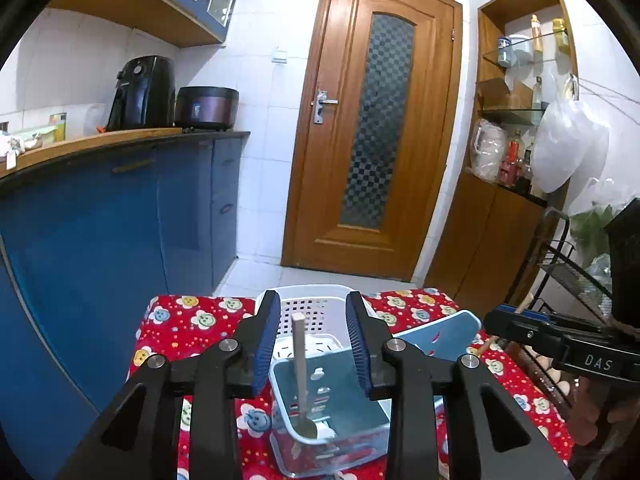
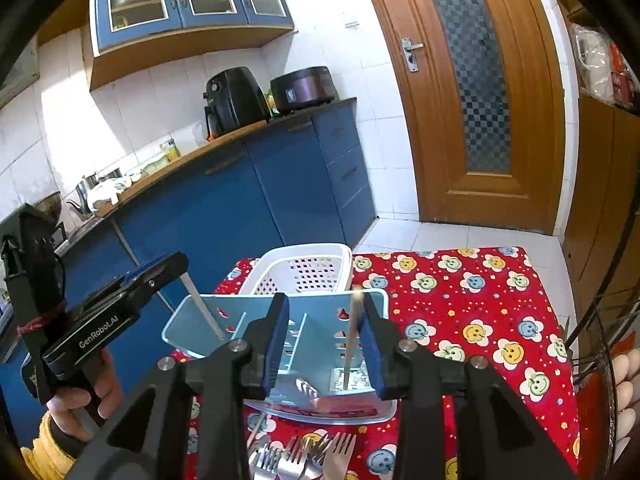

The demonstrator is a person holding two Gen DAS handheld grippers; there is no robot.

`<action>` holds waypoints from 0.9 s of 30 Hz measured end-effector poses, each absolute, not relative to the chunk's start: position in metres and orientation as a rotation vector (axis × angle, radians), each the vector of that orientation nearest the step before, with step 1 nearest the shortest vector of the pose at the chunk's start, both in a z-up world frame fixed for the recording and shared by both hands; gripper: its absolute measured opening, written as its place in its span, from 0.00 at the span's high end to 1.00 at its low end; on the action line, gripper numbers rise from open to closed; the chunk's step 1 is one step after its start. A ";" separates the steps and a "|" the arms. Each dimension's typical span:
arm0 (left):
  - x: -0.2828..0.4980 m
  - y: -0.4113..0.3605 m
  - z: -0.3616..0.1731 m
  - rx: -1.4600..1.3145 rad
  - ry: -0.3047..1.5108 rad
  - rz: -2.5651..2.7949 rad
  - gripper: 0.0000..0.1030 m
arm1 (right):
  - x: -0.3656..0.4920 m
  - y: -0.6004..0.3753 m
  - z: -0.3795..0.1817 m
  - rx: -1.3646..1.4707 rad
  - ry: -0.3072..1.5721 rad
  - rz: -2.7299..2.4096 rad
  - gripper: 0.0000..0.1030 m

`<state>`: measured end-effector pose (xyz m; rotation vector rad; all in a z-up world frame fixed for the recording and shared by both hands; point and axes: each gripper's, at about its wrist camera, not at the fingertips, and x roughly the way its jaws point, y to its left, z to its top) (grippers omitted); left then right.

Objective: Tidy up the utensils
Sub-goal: 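Open both tools to drop the spoon and chopstick into the blue box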

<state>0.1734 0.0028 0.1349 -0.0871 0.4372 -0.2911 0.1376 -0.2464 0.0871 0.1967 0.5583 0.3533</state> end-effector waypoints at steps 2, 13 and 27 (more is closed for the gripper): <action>0.167 0.006 0.139 -0.095 0.439 -0.295 0.66 | 0.132 -0.247 0.090 0.197 0.546 0.357 0.64; 0.129 0.005 0.151 -0.059 0.467 -0.305 0.65 | 0.097 -0.251 0.100 0.222 0.524 0.386 0.64; 0.079 0.008 0.142 -0.059 0.516 -0.311 0.65 | 0.057 -0.259 0.091 0.236 0.564 0.388 0.64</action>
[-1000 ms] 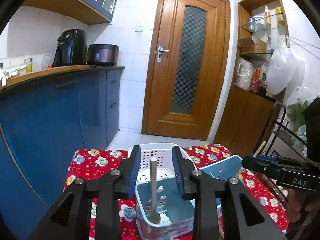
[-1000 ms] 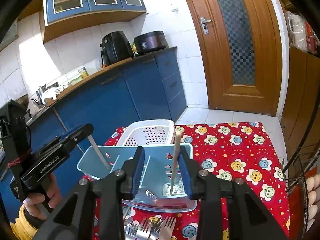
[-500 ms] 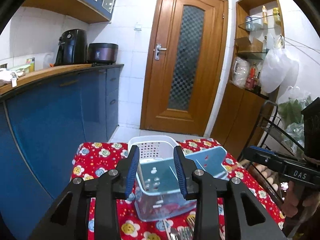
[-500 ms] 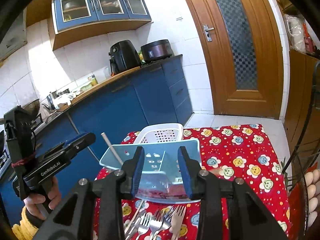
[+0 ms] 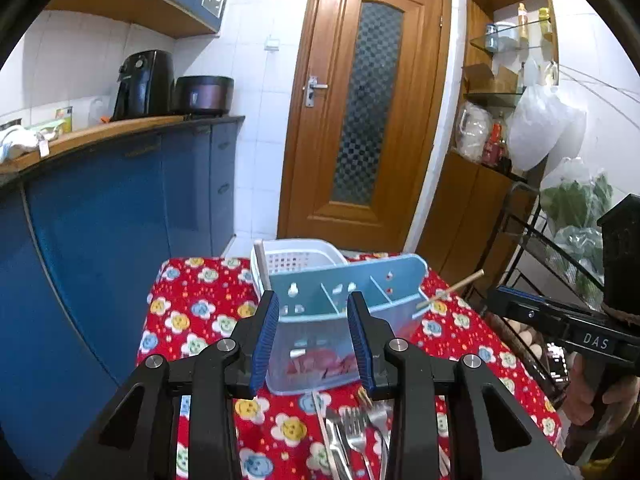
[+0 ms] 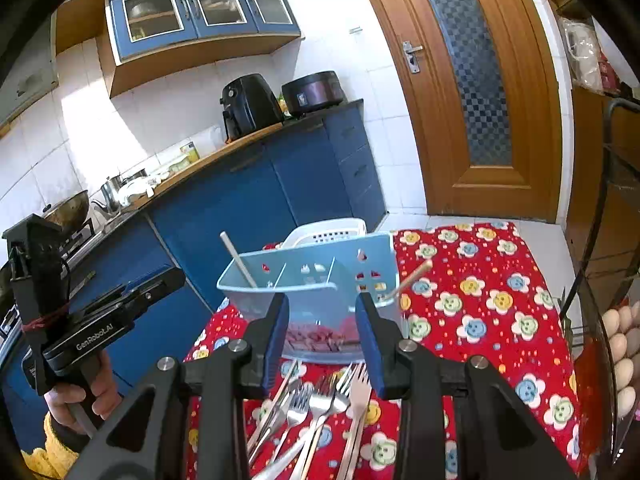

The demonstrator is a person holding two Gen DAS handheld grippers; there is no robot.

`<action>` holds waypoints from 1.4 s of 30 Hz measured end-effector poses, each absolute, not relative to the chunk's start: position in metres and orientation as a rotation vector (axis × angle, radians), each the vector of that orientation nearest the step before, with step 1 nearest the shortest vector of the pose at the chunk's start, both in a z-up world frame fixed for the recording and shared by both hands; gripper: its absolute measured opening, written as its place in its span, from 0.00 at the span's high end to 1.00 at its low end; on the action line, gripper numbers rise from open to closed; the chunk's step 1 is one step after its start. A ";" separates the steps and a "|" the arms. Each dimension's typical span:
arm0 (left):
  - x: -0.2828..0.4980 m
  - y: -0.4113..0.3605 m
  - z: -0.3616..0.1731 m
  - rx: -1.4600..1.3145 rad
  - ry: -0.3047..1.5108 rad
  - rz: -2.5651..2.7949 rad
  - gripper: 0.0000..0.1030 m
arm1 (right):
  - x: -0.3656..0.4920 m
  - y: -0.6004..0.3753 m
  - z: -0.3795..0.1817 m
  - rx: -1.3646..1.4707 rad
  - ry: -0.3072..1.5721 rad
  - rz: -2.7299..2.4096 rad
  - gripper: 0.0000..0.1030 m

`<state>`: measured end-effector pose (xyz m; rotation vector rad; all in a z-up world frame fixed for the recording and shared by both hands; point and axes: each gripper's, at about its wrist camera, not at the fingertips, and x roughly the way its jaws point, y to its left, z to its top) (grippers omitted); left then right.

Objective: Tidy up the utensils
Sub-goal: 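Open both tools to drop the spoon and chopstick into the blue box, then move both tools back down toward the remaining forks and wooden fork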

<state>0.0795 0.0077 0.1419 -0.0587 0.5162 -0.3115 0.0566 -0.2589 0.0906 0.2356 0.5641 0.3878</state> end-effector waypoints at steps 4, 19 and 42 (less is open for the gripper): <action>0.072 0.010 0.135 -0.073 0.541 -0.311 0.65 | 0.047 -0.259 0.085 0.240 0.577 0.388 0.64; 0.062 0.016 0.091 -0.111 0.679 -0.291 0.65 | 0.030 -0.266 0.046 0.297 0.677 0.375 0.64; 0.108 -0.011 0.006 -0.102 0.940 -0.276 0.65 | 0.028 -0.278 -0.008 0.352 0.813 0.341 0.64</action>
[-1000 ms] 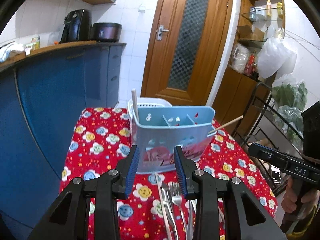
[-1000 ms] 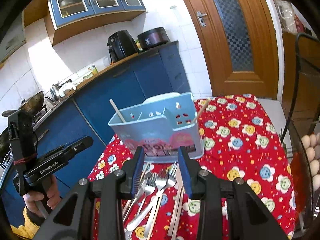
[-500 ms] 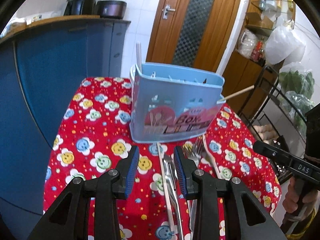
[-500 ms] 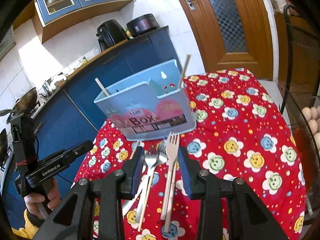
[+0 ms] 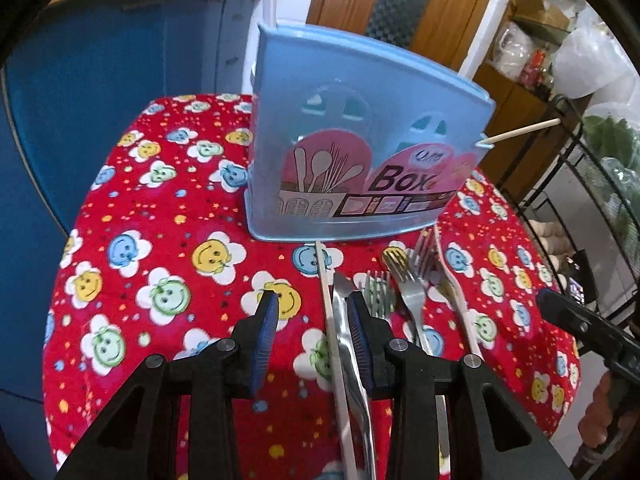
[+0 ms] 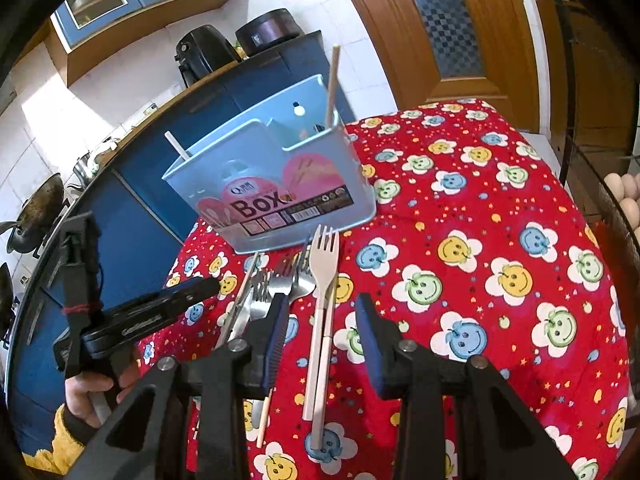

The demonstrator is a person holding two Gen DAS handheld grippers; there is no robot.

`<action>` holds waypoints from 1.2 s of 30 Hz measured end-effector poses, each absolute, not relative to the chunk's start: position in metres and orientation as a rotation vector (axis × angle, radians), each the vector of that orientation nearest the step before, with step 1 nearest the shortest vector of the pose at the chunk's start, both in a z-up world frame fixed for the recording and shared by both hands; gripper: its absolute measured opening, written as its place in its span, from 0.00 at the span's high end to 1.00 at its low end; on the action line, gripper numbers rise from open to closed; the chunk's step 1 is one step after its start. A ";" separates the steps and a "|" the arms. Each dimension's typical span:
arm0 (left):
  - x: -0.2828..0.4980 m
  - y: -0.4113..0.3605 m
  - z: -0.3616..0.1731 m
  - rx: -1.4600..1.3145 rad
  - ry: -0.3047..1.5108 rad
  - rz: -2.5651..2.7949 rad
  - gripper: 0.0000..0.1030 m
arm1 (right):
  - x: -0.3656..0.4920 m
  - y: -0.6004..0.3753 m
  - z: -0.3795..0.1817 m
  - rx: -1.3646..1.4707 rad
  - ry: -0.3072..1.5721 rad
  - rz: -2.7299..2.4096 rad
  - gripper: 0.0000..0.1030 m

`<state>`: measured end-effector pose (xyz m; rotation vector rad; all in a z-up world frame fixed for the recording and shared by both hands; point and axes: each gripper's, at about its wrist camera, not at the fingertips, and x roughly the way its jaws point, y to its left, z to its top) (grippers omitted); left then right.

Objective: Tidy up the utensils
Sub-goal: 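Move both tools back down toward the remaining forks and wooden fork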

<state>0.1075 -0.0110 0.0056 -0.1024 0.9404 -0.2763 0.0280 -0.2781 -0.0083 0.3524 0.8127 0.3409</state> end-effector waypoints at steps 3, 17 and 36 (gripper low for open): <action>0.122 -0.019 -0.001 -0.090 0.962 -0.271 0.65 | 0.030 -0.279 -0.013 0.360 0.823 0.341 0.64; 0.160 -0.048 -0.017 -0.036 1.024 -0.223 0.68 | 0.032 -0.287 -0.026 0.393 0.845 0.346 0.64; 0.149 -0.009 -0.009 -0.016 0.997 -0.221 0.94 | 0.032 -0.284 -0.030 0.395 0.856 0.356 0.64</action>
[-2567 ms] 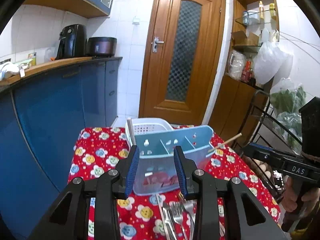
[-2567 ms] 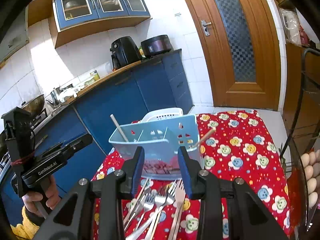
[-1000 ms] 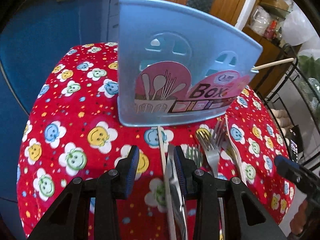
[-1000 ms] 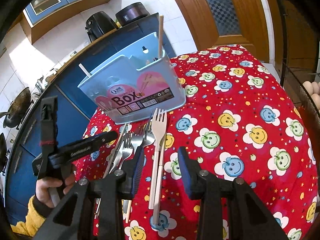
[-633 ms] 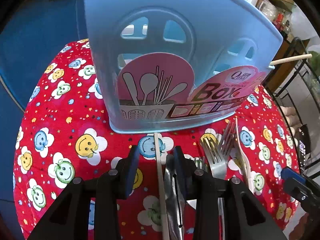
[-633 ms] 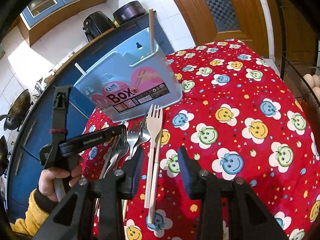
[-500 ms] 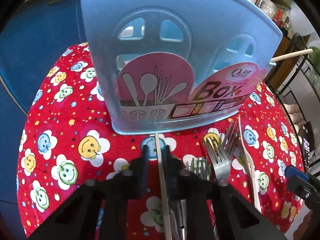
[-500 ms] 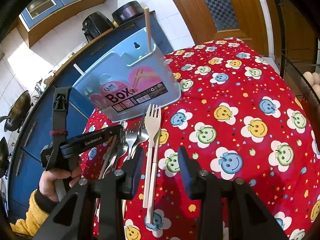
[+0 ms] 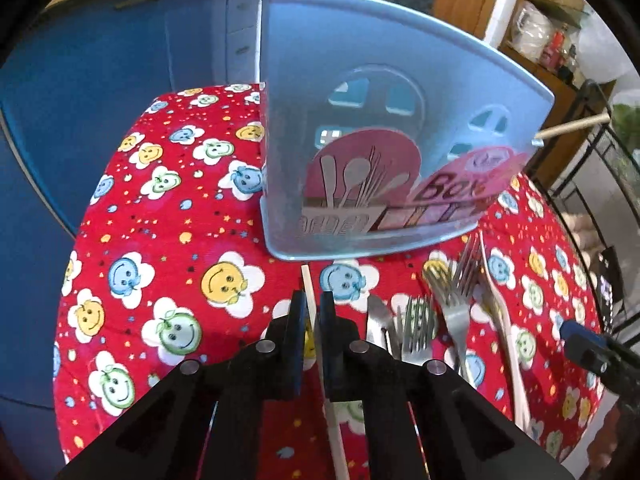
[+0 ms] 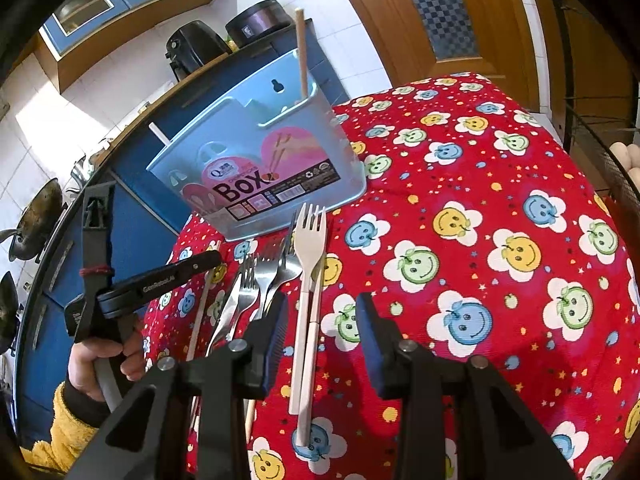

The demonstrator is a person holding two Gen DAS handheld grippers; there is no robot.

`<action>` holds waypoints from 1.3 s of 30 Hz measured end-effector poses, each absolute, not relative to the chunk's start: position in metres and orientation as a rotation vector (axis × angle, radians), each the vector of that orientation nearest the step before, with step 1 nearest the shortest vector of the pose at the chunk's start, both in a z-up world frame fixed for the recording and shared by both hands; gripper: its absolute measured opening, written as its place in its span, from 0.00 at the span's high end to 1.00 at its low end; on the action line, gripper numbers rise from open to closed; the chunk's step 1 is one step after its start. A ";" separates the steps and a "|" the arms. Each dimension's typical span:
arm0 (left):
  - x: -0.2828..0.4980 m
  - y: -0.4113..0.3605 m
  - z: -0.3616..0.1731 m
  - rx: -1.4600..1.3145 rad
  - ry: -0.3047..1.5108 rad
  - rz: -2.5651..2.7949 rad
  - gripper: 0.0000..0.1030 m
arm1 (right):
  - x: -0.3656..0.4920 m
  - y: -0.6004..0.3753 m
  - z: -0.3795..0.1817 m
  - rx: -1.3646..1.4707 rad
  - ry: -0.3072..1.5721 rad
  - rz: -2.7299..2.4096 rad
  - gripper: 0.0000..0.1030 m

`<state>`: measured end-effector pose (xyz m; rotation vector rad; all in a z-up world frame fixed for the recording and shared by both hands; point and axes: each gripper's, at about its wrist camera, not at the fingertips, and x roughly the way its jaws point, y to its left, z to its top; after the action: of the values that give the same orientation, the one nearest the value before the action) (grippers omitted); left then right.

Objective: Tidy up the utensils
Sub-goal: 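Move both tools back down toward the remaining forks and wooden fork, then grasp the wooden fork with the right tool while the left tool grasps a wooden chopstick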

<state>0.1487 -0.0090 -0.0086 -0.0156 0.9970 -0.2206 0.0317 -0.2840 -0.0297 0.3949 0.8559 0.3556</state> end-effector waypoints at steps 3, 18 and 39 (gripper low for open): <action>0.148 -0.010 -0.014 0.013 1.029 -0.215 0.93 | 0.034 -0.279 -0.030 0.381 0.865 0.363 0.64; 0.109 -0.012 -0.014 0.021 1.105 -0.261 0.84 | 0.073 -0.240 -0.035 0.218 0.965 0.400 0.64; 0.108 -0.003 -0.015 -0.046 1.056 -0.299 0.96 | 0.079 -0.252 -0.035 0.254 0.993 0.431 0.92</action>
<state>0.1080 -0.0030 -0.0152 -0.0459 1.0562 -0.2991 0.0787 -0.2517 -0.0346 0.2544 0.9929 0.4310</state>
